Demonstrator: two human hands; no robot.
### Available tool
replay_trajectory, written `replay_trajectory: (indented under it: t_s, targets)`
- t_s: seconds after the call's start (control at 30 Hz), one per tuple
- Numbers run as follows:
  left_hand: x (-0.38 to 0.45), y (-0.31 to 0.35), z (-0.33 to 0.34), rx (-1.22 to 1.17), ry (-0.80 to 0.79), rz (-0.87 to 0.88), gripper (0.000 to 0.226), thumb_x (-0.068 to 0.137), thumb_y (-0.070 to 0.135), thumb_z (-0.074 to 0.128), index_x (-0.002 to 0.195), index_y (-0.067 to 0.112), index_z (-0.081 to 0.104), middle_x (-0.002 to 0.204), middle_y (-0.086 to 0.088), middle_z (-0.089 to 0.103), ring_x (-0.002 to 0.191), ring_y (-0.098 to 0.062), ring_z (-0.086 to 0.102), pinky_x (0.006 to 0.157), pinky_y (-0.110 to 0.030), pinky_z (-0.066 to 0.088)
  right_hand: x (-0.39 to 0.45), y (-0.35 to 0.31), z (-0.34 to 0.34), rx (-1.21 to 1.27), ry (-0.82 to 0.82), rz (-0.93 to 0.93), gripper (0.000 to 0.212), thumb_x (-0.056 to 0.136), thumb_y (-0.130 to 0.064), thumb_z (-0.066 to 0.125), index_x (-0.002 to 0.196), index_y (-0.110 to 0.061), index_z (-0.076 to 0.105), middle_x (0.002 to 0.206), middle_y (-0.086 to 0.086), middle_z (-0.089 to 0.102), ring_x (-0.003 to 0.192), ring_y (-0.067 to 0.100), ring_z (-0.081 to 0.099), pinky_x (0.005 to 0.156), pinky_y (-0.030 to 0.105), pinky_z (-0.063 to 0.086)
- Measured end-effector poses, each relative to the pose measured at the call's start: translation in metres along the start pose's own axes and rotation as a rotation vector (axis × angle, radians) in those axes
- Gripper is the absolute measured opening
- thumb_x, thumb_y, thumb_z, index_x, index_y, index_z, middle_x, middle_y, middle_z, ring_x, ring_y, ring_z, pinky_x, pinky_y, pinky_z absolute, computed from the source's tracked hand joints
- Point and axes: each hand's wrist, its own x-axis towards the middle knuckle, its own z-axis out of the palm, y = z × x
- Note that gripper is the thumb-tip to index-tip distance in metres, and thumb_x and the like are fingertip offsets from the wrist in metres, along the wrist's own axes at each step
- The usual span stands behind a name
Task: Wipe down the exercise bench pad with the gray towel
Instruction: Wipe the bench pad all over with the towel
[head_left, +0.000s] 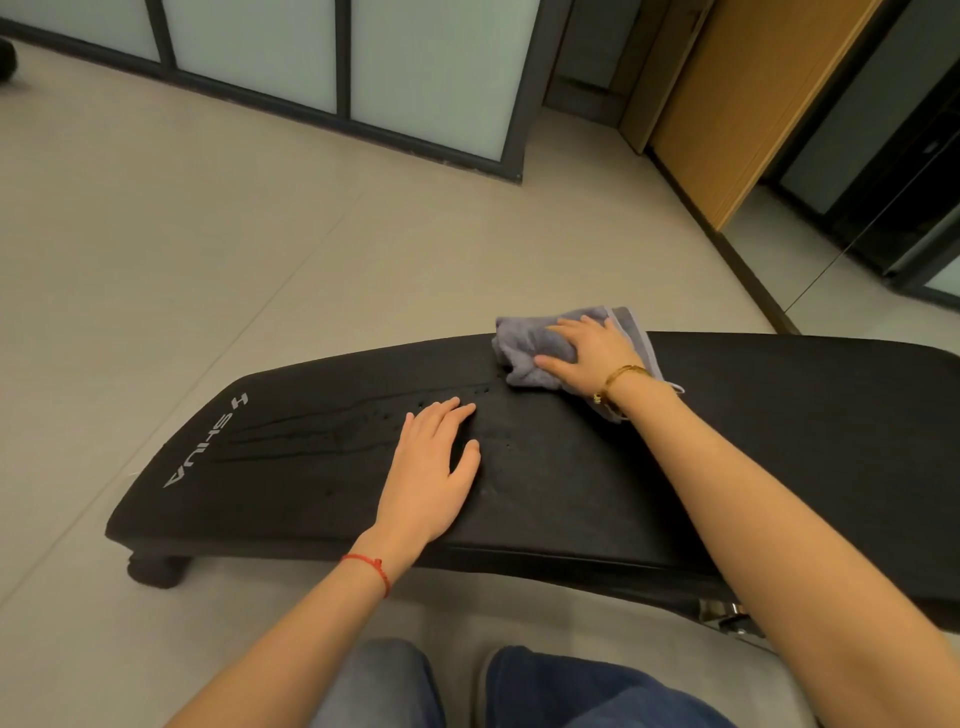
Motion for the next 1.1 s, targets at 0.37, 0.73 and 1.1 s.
replay_trajectory:
  t_s: [0.37, 0.73, 1.1]
  targets:
    - [0.0, -0.004, 0.002, -0.006, -0.002, 0.009, 0.047, 0.099, 0.037, 0.04, 0.145, 0.028, 0.039, 0.153, 0.01, 0.034, 0.145, -0.007, 0.022, 0.124, -0.035, 0.006, -0.118, 0.0, -0.013, 0.173, -0.011, -0.244, 0.078, 0.077, -0.08, 0.031, 0.138, -0.034, 0.048, 0.149, -0.012, 0.039, 0.142, 0.01, 0.027, 0.12, 0.036, 0.017]
    - [0.001, -0.002, 0.001, -0.016, -0.006, 0.006, 0.046, 0.099, 0.036, 0.041, 0.144, 0.027, 0.04, 0.153, 0.008, 0.035, 0.145, -0.008, 0.024, 0.124, -0.035, 0.005, -0.136, -0.027, -0.014, 0.148, 0.034, -0.225, 0.062, 0.084, -0.062, 0.047, 0.14, -0.034, 0.042, 0.151, -0.012, 0.033, 0.144, 0.01, 0.02, 0.117, 0.026, 0.003]
    - [-0.001, 0.0, 0.0, -0.003, -0.006, -0.004, 0.047, 0.1, 0.037, 0.039, 0.146, 0.028, 0.038, 0.154, 0.009, 0.033, 0.145, -0.008, 0.021, 0.124, -0.034, 0.004, -0.069, 0.017, -0.009, 0.028, 0.035, 0.043, 0.061, 0.089, -0.057, 0.049, 0.141, -0.027, 0.043, 0.153, 0.0, 0.036, 0.144, 0.025, 0.024, 0.119, 0.045, 0.012]
